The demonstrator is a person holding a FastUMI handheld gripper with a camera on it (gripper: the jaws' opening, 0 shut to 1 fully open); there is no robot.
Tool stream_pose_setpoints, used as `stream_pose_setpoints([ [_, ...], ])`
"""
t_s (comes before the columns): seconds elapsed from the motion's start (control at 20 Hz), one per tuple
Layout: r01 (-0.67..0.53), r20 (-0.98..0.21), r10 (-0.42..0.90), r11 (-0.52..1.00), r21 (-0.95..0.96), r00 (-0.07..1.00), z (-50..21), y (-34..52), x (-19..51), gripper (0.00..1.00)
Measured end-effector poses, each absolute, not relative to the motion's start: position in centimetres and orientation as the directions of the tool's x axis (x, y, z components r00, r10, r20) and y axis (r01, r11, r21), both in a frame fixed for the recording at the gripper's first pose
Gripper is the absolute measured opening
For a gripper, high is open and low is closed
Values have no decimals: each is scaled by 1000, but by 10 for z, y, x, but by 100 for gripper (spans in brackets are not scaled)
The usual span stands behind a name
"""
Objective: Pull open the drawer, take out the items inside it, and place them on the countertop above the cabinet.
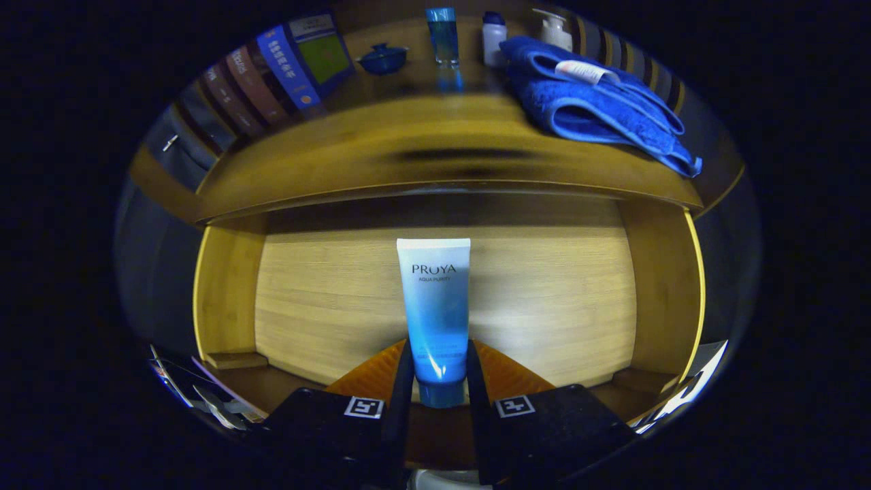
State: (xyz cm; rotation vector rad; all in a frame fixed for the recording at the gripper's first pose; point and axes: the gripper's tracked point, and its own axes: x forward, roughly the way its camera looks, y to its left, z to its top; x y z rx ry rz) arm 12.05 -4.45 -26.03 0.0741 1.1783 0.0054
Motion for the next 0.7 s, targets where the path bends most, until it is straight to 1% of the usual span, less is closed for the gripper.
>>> stream_pose_setpoints([
  [0.15, 36, -897, 59, 996, 83, 438, -234, -42, 118, 44],
  [0.35, 22, -846, 52, 997, 75, 531, -195, -35, 144, 45],
  [0.7, 38, -796, 25, 997, 61, 605, -163, -32, 228, 44],
])
